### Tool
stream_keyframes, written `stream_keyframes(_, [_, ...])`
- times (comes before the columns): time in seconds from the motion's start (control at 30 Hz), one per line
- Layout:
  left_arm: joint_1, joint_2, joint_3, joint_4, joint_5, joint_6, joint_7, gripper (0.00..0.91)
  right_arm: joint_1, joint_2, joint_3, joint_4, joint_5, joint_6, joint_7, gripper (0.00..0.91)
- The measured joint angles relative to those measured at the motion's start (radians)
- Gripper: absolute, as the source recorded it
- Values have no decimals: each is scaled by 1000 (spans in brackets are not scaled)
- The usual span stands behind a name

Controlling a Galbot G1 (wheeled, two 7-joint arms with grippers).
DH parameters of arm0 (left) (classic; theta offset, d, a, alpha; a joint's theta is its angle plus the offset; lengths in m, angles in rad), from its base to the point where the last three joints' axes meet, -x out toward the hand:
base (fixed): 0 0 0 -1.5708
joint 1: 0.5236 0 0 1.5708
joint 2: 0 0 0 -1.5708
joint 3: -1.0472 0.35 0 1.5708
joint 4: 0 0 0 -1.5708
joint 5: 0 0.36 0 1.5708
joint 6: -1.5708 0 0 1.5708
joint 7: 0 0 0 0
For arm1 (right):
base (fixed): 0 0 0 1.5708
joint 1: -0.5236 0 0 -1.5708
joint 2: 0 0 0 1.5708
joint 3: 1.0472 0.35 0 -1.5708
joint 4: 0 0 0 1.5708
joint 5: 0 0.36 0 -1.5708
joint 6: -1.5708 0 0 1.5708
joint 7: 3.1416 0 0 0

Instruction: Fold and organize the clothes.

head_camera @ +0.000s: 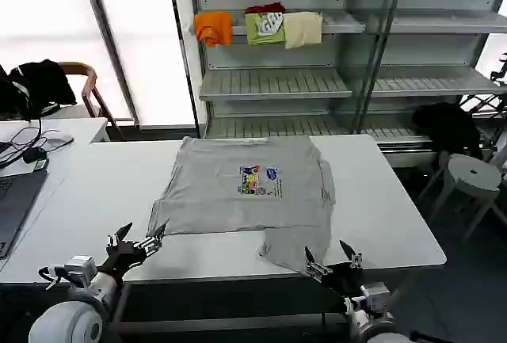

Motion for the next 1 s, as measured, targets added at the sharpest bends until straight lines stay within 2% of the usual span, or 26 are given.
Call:
stream_keyframes(0.6, [-41,10,2,86,17,0,-3,907,38,5,-106,-84,-4,-2,104,907])
stream_keyframes(0.63, [-41,11,4,90,16,0,-2,877,38,5,-109,-86,-3,-2,109,907])
stream_keyframes(0.73, [-38,12,10,100,15,-2,1,584,35,5,-113,-88,-2,-1,121,907])
stream_keyframes(0.77, [-38,11,12,102,15,-3,2,453,35,5,-115,-88,-2,-1,124,907])
stream_keyframes(0.8, [-40,9,14,105,15,-4,2,403,34,5,-116,-89,-2,-1,126,897])
stream_keyframes(0.83, [-42,7,15,108,16,-5,2,322,34,4,-117,-90,-2,0,130,816])
stream_keyframes(0.87, [-44,6,17,110,17,-6,2,302,33,4,-118,-90,-2,0,132,756])
stream_keyframes(0.9, [-47,4,20,113,19,-7,3,161,32,4,-119,-90,-2,1,134,544])
stream_keyframes(0.93, [-49,3,22,116,21,-7,3,121,31,3,-120,-90,-2,1,135,464])
stream_keyframes(0.97, [-51,3,23,119,23,-7,3,71,31,4,-121,-90,-2,1,137,282])
stream_keyframes(1.0, [-53,2,25,123,25,-7,3,40,30,3,-123,-90,-2,1,139,202])
